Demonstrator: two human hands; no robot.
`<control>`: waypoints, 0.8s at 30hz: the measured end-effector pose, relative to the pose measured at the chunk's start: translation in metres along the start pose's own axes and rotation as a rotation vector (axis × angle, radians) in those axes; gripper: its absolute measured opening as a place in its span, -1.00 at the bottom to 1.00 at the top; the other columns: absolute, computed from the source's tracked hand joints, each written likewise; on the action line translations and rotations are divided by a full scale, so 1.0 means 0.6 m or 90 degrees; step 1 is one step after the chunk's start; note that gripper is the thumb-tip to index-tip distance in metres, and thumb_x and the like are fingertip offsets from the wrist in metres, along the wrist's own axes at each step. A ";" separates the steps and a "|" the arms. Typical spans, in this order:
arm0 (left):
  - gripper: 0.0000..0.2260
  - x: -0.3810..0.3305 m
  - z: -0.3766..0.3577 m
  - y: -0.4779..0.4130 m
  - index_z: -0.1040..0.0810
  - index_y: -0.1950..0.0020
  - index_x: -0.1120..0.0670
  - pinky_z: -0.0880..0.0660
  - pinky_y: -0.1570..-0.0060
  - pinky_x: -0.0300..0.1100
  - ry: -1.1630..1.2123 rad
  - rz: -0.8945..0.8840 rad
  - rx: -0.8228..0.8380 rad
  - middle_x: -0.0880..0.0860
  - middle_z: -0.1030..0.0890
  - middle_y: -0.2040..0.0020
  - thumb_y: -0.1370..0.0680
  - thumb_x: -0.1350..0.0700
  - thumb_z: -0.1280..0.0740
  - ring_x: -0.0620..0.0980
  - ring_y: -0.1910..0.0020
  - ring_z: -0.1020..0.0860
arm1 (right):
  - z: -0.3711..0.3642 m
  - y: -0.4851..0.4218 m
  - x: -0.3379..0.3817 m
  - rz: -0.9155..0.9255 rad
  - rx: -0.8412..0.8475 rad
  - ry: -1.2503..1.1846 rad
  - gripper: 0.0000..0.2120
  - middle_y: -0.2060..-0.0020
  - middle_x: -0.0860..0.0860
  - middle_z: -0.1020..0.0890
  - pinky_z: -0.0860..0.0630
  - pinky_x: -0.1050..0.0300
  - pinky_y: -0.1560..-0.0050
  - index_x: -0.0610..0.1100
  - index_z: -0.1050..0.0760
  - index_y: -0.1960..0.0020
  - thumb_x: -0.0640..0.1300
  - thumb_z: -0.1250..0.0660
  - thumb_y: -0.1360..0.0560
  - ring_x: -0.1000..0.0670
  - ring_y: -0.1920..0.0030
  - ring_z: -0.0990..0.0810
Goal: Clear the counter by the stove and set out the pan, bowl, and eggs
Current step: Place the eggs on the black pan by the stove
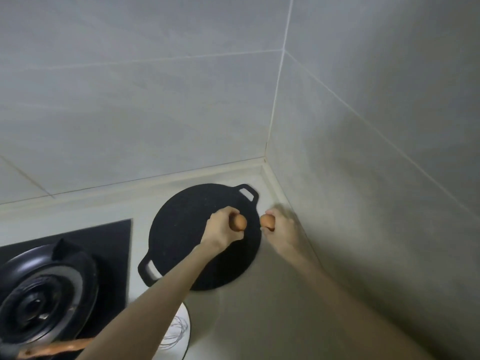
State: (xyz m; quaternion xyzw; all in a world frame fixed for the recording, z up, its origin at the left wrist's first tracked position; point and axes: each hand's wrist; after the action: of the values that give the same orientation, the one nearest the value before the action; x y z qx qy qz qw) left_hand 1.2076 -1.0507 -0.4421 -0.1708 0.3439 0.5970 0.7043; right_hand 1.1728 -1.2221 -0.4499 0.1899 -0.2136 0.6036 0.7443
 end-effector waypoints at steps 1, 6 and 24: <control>-0.51 0.001 -0.002 -0.020 -0.47 -0.25 0.04 -0.41 -0.15 -0.19 -0.001 0.003 -0.004 0.03 -0.55 -0.18 -0.36 0.18 -0.50 -0.03 -0.13 -0.50 | -0.008 -0.019 0.002 -0.007 0.001 -0.009 -0.69 -0.02 0.03 -0.52 -0.41 0.14 -0.01 -0.04 -0.48 -0.14 -0.07 -0.42 -0.42 -0.03 -0.07 -0.48; -0.50 0.021 0.005 -0.088 -0.46 -0.27 0.04 -0.39 -0.14 -0.20 -0.010 0.009 -0.027 0.03 -0.53 -0.20 -0.36 0.20 -0.49 0.00 -0.14 -0.50 | -0.053 -0.081 0.017 0.014 0.024 -0.051 -0.62 -0.08 -0.01 -0.53 -0.49 0.08 -0.05 -0.05 -0.46 -0.17 -0.07 -0.45 -0.39 -0.04 -0.08 -0.51; -0.42 0.071 -0.008 -0.185 -0.45 -0.32 0.03 -0.43 -0.24 -0.04 0.022 -0.030 -0.013 0.05 -0.49 -0.26 -0.33 0.25 -0.49 0.03 -0.20 -0.48 | -0.116 -0.161 0.020 0.059 0.038 -0.090 -0.55 -0.19 0.01 -0.50 -0.40 0.12 -0.21 -0.07 -0.42 -0.30 -0.17 -0.40 -0.43 -0.03 -0.25 -0.41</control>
State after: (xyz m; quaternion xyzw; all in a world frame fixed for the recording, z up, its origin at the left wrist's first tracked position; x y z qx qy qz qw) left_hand 1.3146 -1.0483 -0.4936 -0.1961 0.3458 0.5809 0.7103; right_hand 1.2755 -1.1940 -0.5042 0.2440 -0.2565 0.6287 0.6924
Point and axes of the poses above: each hand's wrist, its own y-axis away from the middle knuckle, its own z-axis out of the back of the hand, x = y × z
